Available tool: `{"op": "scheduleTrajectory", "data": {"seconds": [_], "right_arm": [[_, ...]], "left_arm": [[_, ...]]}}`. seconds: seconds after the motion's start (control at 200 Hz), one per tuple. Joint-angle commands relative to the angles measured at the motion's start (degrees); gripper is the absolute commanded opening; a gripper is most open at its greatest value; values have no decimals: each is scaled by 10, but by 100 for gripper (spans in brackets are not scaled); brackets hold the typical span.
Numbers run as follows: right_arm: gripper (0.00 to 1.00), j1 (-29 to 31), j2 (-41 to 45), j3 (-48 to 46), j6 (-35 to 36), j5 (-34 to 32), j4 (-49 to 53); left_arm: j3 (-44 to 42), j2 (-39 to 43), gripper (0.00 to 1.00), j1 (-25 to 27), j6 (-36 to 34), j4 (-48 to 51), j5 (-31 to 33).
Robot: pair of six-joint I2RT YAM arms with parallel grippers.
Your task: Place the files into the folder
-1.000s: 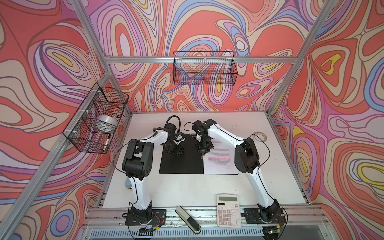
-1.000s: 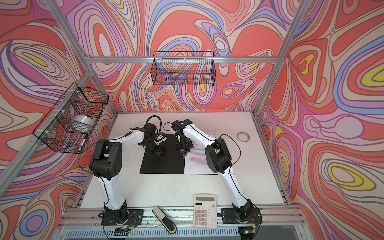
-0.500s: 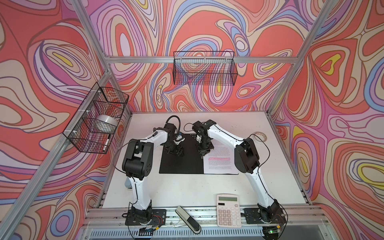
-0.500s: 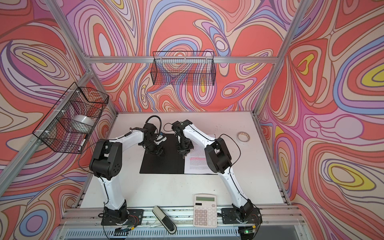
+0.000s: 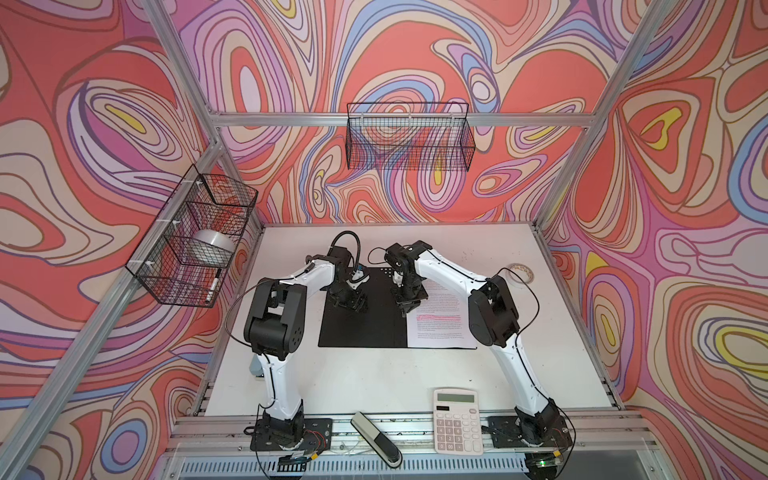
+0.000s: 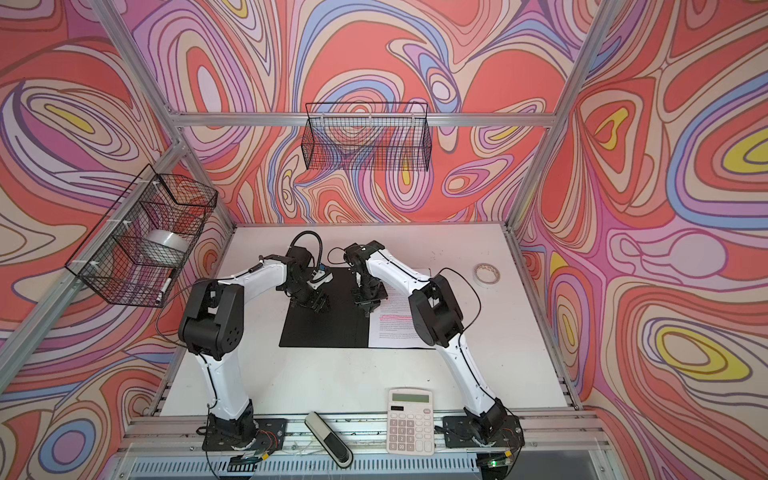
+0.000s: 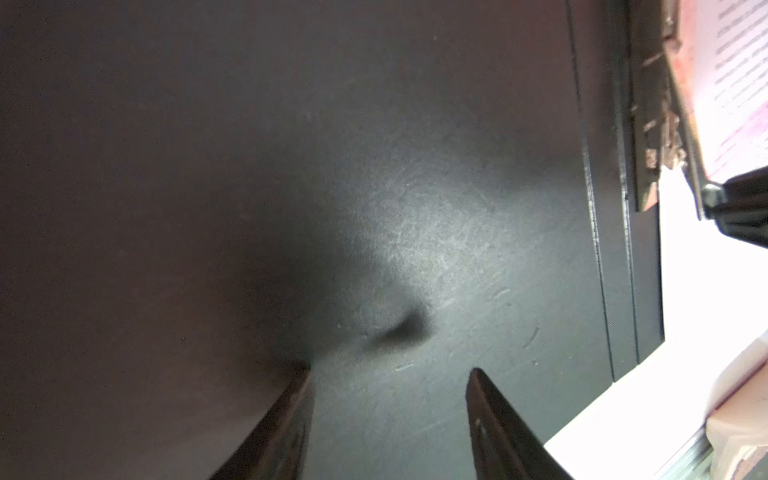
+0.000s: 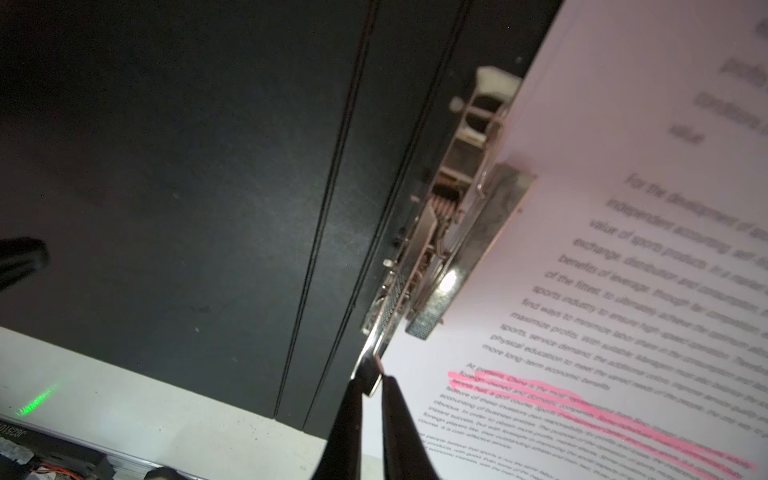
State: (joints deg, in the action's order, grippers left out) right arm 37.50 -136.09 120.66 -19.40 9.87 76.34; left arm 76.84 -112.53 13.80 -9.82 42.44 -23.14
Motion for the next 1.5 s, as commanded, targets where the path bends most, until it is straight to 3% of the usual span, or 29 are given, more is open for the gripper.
{"op": "scheduleTrajectory", "data": {"seconds": [0.0,1.497], "right_arm": [[11,-2,-29,-23,6,-38,13],[11,-7,-65,-33,14,-37,-3]], "left_arm": [[-3,-7,60,-5,-3,23,-4],[-20,-1,59,-14,-7,20,-12]]}}
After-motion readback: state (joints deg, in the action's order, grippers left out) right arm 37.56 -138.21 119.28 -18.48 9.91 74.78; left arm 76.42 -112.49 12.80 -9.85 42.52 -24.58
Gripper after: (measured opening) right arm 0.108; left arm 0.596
